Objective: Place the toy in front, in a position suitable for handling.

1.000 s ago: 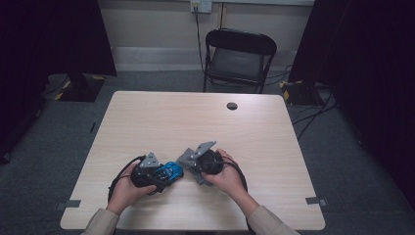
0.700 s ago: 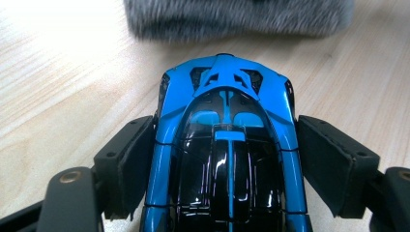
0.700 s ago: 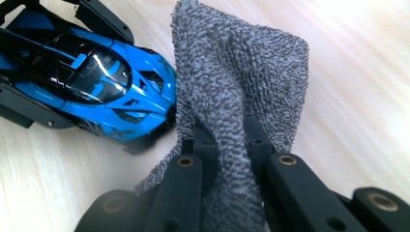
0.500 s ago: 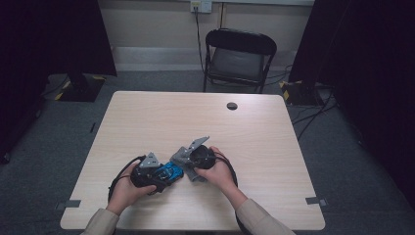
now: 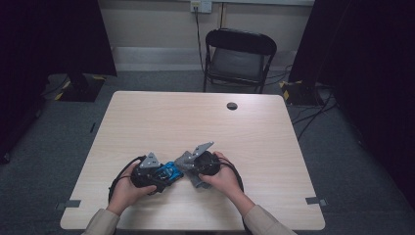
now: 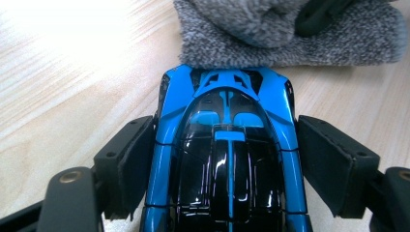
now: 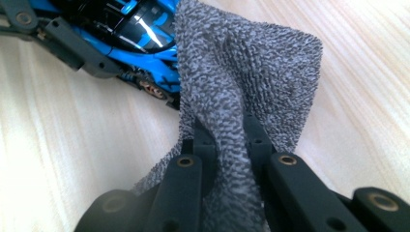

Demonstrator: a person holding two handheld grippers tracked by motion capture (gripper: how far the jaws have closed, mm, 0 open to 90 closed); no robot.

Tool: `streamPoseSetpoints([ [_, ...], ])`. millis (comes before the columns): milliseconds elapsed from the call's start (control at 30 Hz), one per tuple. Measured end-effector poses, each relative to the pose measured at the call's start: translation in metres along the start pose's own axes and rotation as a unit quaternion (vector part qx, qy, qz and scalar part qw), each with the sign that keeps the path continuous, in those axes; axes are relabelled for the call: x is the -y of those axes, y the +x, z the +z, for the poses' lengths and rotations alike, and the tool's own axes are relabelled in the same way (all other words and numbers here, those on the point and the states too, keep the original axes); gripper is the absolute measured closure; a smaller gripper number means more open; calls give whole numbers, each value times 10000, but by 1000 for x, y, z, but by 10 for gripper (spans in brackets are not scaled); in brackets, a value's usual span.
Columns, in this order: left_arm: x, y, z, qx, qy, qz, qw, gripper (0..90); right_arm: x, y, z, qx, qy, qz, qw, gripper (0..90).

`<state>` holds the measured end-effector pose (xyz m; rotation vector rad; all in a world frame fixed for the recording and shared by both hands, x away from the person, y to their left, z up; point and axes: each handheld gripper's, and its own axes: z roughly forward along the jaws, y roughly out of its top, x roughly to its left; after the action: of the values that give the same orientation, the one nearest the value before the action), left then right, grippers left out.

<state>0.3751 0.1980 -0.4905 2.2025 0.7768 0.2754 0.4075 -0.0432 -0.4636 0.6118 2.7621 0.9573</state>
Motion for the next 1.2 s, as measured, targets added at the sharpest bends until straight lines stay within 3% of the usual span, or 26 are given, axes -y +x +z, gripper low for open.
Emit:
streamPoseSetpoints([
  [467,-1,-1,1,-22,4,4,10000,232,10,13,-9,-134,36,-145,9998,806],
  [667,-1,-1,2,-40,-25,19,10000,231,15,13,-16,-176,-2,-31,9998,806],
  [833,-3,1,1,61,-179,-39,9998,225,25,2,-27,-52,-113,163,9998,804],
  [1033,-6,-1,7,42,-17,15,10000,172,48,-20,-41,119,-185,537,9983,802],
  [1200,-7,0,8,58,2,-22,10000,161,57,-24,-42,107,-194,612,9979,802],
])
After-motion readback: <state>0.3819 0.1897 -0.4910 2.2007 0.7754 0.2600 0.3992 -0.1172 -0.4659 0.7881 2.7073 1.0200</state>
